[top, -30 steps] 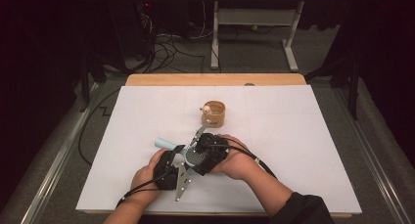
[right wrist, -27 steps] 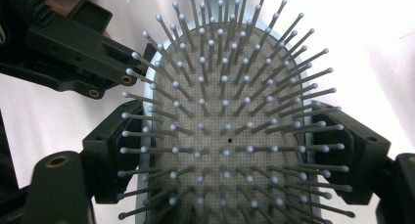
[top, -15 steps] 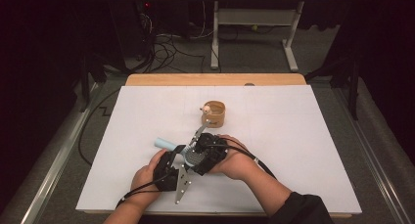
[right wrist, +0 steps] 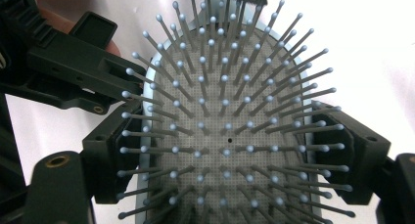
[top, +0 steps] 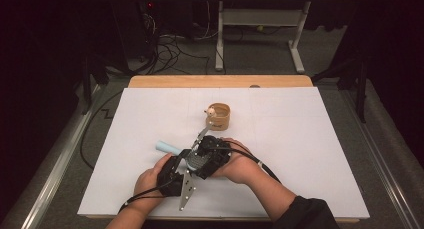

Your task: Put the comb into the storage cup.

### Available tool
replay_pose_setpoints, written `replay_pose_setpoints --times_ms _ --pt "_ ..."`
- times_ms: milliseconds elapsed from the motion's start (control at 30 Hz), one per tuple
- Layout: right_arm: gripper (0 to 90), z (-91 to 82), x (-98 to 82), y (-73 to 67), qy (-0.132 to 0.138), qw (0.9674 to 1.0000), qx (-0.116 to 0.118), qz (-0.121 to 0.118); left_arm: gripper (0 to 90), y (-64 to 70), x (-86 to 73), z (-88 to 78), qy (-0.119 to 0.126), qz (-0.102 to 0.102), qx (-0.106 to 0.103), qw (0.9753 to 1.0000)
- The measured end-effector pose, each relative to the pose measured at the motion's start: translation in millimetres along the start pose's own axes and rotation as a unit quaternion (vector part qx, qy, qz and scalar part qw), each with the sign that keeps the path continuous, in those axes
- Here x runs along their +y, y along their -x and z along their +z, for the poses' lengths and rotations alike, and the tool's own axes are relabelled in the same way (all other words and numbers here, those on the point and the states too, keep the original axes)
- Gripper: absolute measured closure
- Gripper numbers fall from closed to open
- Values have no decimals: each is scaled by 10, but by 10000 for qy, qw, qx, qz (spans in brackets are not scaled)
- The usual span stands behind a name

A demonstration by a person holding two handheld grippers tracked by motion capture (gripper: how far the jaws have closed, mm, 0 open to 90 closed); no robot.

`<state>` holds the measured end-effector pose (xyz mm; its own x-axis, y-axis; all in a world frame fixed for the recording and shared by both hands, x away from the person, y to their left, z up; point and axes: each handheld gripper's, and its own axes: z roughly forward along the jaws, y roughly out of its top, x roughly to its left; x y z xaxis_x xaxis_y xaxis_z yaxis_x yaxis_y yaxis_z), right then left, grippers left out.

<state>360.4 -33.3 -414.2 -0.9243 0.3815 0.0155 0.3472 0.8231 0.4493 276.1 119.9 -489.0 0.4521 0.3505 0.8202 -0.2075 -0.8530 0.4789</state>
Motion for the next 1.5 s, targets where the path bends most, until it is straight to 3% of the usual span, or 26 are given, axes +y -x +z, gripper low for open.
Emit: replay_pose_setpoints --times_ms 267,433,700,900,1233,1500 --pt "207 -10 0 3 4 10000 12 37 462 12 4 -4 13 150 56 9999" --pt "207 -11 0 12 5 10000 7 56 432 -19 -4 7 -31 -140 -14 9999" --pt "207 -61 -10 31 70 9999 -19 101 372 -38 -27 30 -120 -266 31 9996" --pt "208 -83 -11 22 102 9999 -8 58 454 -14 -27 35 -99 -108 12 9999" --pt "207 -77 1 9 87 10000 -2 43 596 -17 -28 15 -114 48 162 9998" --pt "207 -82 2 11 74 10000 4 47 626 9 -23 15 -142 275 261 9992"
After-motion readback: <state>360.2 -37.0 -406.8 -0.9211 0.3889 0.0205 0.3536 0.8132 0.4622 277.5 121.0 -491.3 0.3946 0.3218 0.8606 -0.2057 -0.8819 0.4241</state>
